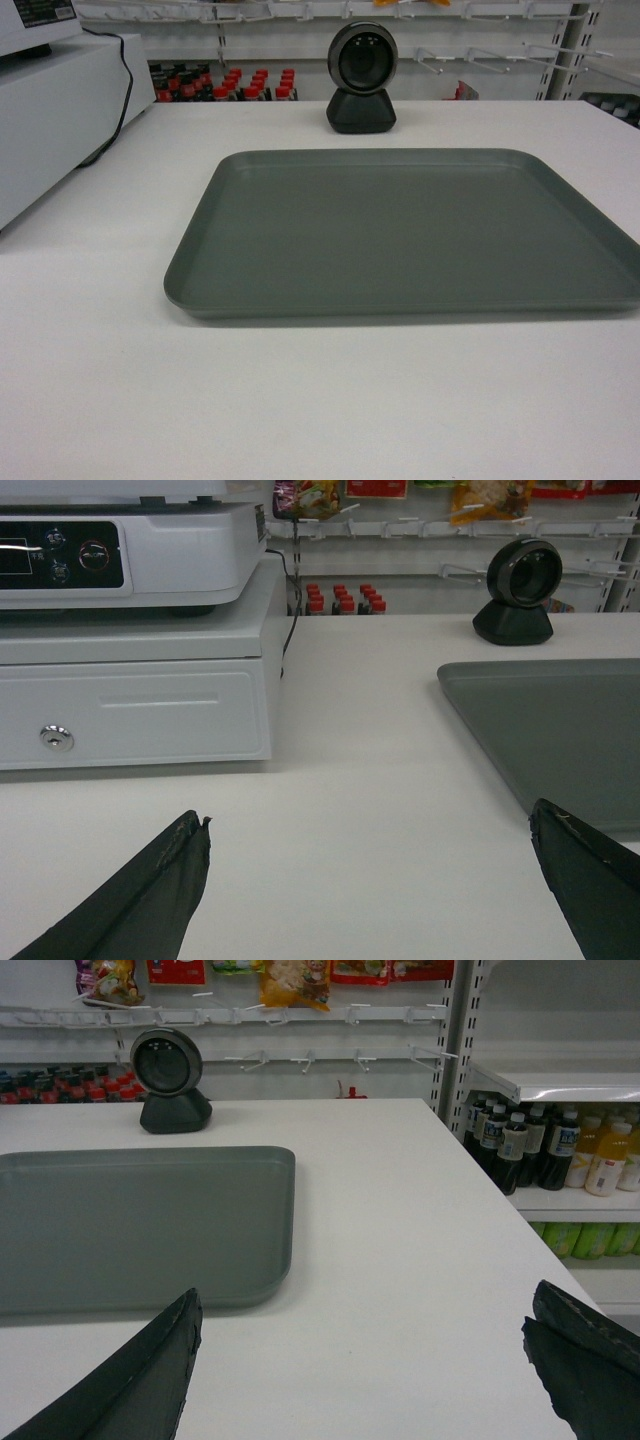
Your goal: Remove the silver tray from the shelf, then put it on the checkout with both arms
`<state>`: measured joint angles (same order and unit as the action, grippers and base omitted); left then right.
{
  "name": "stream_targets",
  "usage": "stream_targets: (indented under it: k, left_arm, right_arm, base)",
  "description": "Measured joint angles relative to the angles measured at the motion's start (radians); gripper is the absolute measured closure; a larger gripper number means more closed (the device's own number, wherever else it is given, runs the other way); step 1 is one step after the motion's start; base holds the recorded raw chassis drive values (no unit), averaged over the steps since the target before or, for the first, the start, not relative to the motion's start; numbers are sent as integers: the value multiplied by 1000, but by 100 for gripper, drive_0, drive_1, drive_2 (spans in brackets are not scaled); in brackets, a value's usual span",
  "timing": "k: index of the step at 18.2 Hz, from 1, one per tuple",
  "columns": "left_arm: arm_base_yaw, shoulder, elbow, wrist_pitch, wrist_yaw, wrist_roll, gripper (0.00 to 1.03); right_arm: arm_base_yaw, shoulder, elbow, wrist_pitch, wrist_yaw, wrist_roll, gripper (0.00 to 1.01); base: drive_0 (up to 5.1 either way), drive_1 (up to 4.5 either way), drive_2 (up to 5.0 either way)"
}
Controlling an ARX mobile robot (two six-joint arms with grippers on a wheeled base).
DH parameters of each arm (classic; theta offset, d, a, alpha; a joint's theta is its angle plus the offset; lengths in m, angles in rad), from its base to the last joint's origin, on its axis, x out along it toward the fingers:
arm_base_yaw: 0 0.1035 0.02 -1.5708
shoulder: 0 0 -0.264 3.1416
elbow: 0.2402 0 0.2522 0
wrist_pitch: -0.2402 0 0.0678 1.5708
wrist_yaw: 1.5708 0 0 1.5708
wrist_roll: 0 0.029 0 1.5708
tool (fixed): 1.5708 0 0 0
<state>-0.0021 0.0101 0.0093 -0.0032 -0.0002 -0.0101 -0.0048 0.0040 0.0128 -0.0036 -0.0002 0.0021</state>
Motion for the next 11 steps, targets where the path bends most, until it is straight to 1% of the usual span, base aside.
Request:
stream_targets:
  k: [11]
  left_arm:
    - [0,0,0,0,0,0,5]
  right_arm:
    - [0,0,0,0,0,0,3]
  base:
    - [0,0,0]
